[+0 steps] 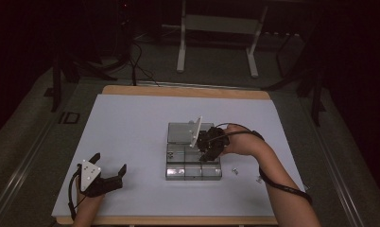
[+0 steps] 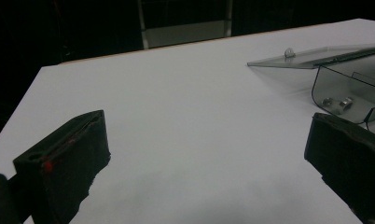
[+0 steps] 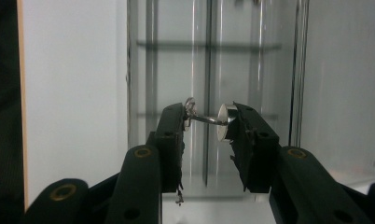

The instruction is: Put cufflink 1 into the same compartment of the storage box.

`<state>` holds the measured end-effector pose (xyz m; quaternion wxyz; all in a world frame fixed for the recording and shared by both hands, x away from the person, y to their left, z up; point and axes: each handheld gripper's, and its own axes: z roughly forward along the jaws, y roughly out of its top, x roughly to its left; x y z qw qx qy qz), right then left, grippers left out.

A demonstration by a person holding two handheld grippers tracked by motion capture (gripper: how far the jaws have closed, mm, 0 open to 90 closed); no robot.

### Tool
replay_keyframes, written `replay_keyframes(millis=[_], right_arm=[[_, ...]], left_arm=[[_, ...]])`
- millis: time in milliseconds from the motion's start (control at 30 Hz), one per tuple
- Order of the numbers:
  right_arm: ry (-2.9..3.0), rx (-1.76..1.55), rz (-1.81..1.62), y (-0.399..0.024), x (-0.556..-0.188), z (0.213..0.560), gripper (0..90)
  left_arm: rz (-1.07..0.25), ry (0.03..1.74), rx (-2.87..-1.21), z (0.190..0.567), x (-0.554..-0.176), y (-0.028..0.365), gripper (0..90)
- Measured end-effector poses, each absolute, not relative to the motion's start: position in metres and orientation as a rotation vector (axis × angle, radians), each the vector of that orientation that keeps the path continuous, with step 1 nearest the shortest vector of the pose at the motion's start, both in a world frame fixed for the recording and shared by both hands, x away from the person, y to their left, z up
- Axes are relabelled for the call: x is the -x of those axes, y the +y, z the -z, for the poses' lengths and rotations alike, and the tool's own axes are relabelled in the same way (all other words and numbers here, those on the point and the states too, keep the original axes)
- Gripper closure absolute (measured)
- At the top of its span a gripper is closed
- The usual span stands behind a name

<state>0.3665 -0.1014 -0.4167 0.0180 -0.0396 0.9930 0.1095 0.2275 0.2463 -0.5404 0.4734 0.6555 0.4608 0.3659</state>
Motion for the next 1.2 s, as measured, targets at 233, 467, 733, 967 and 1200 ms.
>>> replay_keyframes(millis=[233,467,733,967,1200], right_arm=[[3.076,0.192,-0.432,-0.081,-0.367,0.42,65.0],[3.052,0.221,-0.51,-0.068,-0.367,0.426,64.9],[3.03,0.239,-0.567,-0.057,-0.373,0.441,64.9],[3.038,0.214,-0.574,-0.052,-0.387,0.46,64.8],[3.041,0.193,-0.544,-0.046,-0.397,0.475,64.8]], left_arm=[[-0.895,1.118,-1.601,0.541,-0.227,0.246,0.9],[-0.9,1.11,-1.607,0.541,-0.226,0.246,0.9],[-0.901,1.112,-1.605,0.541,-0.226,0.246,0.9],[-0.902,1.106,-1.602,0.541,-0.226,0.246,0.9],[-0.901,1.111,-1.605,0.541,-0.226,0.246,0.9]])
